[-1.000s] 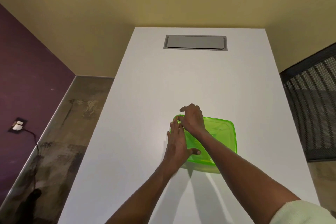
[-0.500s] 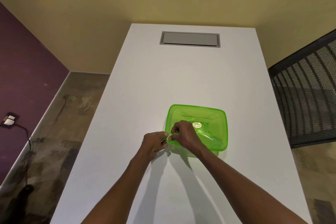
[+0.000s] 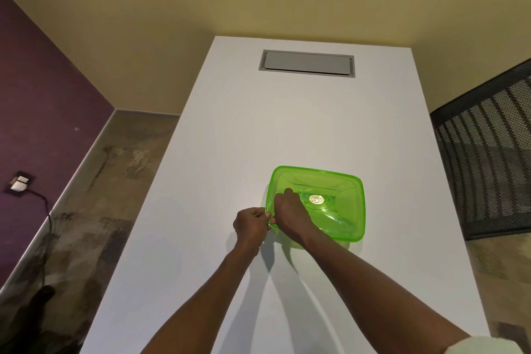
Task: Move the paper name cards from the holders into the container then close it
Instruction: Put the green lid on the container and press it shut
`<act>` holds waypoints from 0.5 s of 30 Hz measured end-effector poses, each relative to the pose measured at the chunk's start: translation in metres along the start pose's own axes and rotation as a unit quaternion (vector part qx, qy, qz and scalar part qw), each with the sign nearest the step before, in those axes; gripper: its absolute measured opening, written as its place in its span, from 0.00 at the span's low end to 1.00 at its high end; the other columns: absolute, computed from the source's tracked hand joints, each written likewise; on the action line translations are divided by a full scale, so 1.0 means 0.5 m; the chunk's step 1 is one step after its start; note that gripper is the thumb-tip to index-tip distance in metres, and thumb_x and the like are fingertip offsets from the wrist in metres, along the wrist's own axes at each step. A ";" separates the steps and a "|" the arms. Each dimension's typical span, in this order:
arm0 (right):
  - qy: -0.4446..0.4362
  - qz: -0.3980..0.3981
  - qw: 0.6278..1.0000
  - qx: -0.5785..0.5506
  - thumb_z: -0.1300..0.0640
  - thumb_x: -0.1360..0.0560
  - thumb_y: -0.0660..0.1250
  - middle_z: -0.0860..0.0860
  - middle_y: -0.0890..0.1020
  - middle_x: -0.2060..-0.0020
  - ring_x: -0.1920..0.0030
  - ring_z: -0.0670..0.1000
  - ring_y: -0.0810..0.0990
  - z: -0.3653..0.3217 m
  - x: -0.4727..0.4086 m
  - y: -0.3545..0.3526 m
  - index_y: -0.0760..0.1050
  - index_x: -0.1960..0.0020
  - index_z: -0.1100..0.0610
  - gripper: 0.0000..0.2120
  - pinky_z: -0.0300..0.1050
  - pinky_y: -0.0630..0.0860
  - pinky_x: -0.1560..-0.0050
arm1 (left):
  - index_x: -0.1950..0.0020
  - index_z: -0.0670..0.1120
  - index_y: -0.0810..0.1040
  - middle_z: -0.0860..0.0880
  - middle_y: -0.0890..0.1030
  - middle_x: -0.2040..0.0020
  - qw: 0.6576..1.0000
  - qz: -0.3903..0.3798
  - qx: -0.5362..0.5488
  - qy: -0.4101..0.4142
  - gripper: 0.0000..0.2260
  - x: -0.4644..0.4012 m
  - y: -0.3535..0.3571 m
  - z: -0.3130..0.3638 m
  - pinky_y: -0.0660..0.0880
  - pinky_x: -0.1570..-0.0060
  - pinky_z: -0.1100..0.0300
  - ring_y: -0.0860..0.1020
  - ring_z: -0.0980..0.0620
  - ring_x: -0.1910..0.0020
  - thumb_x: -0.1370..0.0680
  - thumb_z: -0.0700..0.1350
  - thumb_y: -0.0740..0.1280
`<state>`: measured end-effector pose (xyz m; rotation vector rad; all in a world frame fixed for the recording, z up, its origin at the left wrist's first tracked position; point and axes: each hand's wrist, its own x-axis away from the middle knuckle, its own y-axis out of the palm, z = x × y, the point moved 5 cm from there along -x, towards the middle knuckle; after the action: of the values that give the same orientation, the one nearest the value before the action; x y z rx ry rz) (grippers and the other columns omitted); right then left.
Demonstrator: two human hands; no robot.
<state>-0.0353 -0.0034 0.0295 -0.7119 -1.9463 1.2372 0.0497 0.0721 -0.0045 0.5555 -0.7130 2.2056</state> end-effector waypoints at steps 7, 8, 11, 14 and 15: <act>0.015 0.039 0.988 -0.149 0.62 0.28 0.71 0.62 0.76 0.51 0.51 0.59 0.76 0.016 0.030 -0.007 0.76 0.51 0.65 0.09 0.47 0.71 0.54 | 0.64 0.47 0.79 0.44 0.79 0.63 0.996 0.002 -0.068 0.061 0.07 0.023 -0.005 0.025 0.78 0.48 0.47 0.77 0.46 0.61 0.27 0.38 0.71; 0.029 0.054 0.979 -0.195 0.63 0.30 0.73 0.60 0.77 0.54 0.55 0.57 0.76 0.026 0.040 -0.007 0.77 0.54 0.64 0.07 0.45 0.69 0.57 | 0.62 0.47 0.78 0.45 0.78 0.62 0.993 0.006 -0.089 0.079 0.06 0.029 -0.007 0.033 0.76 0.50 0.50 0.75 0.46 0.60 0.27 0.38 0.71; 0.078 0.115 0.951 -0.276 0.65 0.31 0.72 0.56 0.77 0.60 0.62 0.50 0.73 0.069 0.079 -0.010 0.77 0.62 0.59 0.05 0.43 0.67 0.61 | 0.40 0.40 0.78 0.41 0.78 0.43 0.972 0.038 -0.185 0.142 0.13 0.046 -0.003 0.044 0.70 0.42 0.55 0.75 0.43 0.42 0.25 0.38 0.69; 0.123 0.195 0.935 -0.271 0.67 0.31 0.70 0.56 0.76 0.61 0.59 0.52 0.74 0.122 0.124 -0.022 0.76 0.62 0.60 0.05 0.46 0.69 0.60 | 0.35 0.40 0.72 0.43 0.72 0.37 0.937 0.075 -0.217 0.265 0.18 0.093 0.011 0.073 0.67 0.38 0.57 0.70 0.45 0.36 0.25 0.36 0.68; 0.140 0.220 0.932 -0.253 0.67 0.30 0.70 0.57 0.76 0.59 0.56 0.54 0.74 0.141 0.139 -0.027 0.76 0.60 0.61 0.04 0.48 0.70 0.57 | 0.36 0.40 0.72 0.42 0.73 0.38 0.923 0.066 -0.218 0.310 0.19 0.106 0.025 0.081 0.67 0.37 0.57 0.70 0.44 0.36 0.26 0.36 0.68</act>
<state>-0.1339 0.0067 0.0407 -1.5690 -1.9276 0.7999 0.0133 0.0665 0.0528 -0.4156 -0.8623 2.0671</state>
